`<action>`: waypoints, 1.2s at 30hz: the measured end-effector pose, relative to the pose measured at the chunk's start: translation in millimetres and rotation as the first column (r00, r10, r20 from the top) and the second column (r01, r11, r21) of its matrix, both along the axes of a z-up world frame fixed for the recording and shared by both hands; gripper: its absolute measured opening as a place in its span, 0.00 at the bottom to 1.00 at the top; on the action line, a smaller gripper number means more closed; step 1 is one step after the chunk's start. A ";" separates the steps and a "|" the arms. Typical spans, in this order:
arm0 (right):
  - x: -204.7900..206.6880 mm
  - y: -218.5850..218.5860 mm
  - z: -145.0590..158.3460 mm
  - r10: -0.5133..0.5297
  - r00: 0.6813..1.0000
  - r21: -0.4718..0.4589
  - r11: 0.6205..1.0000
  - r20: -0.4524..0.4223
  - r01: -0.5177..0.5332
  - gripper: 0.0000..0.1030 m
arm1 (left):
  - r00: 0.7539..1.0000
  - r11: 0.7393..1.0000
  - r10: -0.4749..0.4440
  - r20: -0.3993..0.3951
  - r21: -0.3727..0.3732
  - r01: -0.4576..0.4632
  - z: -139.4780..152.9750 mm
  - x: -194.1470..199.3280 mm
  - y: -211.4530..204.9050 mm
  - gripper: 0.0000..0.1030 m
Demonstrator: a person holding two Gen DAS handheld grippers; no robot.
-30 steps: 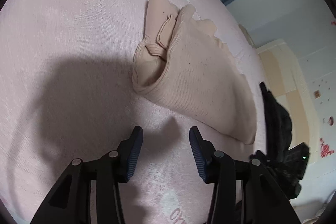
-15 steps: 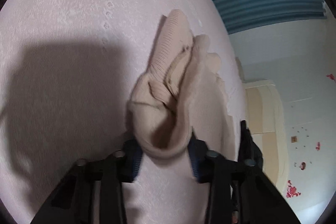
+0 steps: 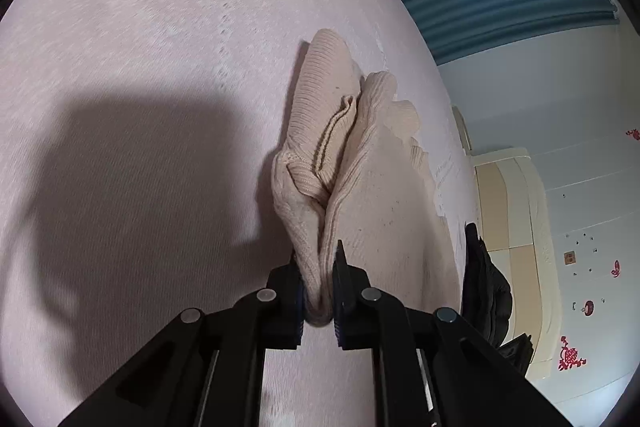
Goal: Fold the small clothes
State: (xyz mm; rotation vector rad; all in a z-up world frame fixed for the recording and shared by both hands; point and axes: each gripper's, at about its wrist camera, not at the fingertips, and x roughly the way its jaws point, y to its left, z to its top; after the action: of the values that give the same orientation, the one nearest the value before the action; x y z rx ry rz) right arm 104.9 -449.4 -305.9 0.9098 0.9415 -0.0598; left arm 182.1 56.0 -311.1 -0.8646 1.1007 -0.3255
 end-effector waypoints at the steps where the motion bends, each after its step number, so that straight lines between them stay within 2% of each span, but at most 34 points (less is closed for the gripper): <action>1: -3.4 0.8 3.5 0.009 1.000 -0.013 1.000 -0.001 -0.009 0.09 | 1.000 1.000 -0.004 -0.004 0.003 0.004 1.1 -4.8 0.2 0.11; 5: -30.6 -0.5 9.6 0.048 0.999 -0.059 0.997 -0.019 -0.049 0.09 | 1.000 0.999 -0.026 -0.007 0.045 0.026 6.1 -22.8 2.1 0.11; 7: -38.9 1.3 11.7 0.066 0.997 -0.087 0.994 -0.036 -0.069 0.11 | 1.000 0.992 -0.028 -0.002 0.119 0.028 9.4 -25.1 0.6 0.14; 8: -42.0 2.8 13.7 0.069 0.996 -0.127 0.989 -0.049 -0.075 0.14 | 0.999 0.986 -0.032 -0.001 0.162 0.032 11.0 -22.2 -1.3 0.18; 11: -44.3 6.8 20.8 0.069 0.995 -0.258 0.962 -0.069 -0.084 0.26 | 0.999 0.976 -0.037 0.002 0.213 0.036 14.4 -7.4 -2.1 0.26; 13: -42.2 5.0 29.6 0.069 0.996 -0.298 0.951 -0.060 -0.084 0.26 | 0.998 0.970 -0.052 0.026 0.241 0.044 19.2 5.1 -1.4 0.33; 15: -39.2 4.6 39.3 0.062 0.997 -0.327 0.942 -0.040 -0.072 0.27 | 0.997 0.961 -0.067 0.047 0.270 0.052 21.9 18.6 0.4 0.44; 19: -18.0 21.4 57.4 0.109 0.994 -0.411 0.906 0.008 -0.096 0.40 | 0.995 0.958 -0.082 0.062 0.281 0.062 22.9 58.0 -8.0 0.52; 21: 1.6 37.5 58.1 0.163 0.986 -0.452 0.881 0.019 -0.137 0.40 | 0.993 0.952 -0.100 0.056 0.295 0.079 20.5 73.6 -16.9 0.54; 24: 39.6 59.3 47.7 0.233 0.972 -0.509 0.838 0.011 -0.195 0.40 | 0.991 0.938 -0.126 0.041 0.329 0.105 14.3 97.7 -27.5 0.55; 26: 56.5 64.4 41.3 0.245 0.970 -0.531 0.823 0.007 -0.203 0.40 | 0.991 0.937 -0.120 0.052 0.335 0.096 12.4 110.1 -29.5 0.55; 29: 82.5 56.6 26.4 0.226 0.974 -0.508 0.839 -0.007 -0.198 0.40 | 0.993 0.935 -0.103 0.061 0.348 0.076 10.9 125.7 -31.9 0.55; 32: 103.7 43.8 14.8 0.211 0.977 -0.436 0.880 -0.002 -0.191 0.40 | 0.994 0.934 -0.091 0.057 0.352 0.065 8.1 134.4 -29.7 0.45; 33: 108.3 40.0 12.3 0.212 0.977 -0.425 0.885 -0.001 -0.192 0.39 | 0.994 0.931 -0.094 0.062 0.360 0.066 8.1 136.7 -31.6 0.41; 36: 120.4 32.8 2.8 0.210 0.977 -0.441 0.874 -0.034 -0.203 0.30 | 0.992 0.930 -0.103 0.078 0.362 0.068 5.7 138.3 -33.5 0.36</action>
State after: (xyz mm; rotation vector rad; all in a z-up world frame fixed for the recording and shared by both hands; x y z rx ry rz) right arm 225.3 -416.6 -303.1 0.3829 0.9547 -0.0807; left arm 320.4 22.5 -305.4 -0.4715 1.0681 -0.2250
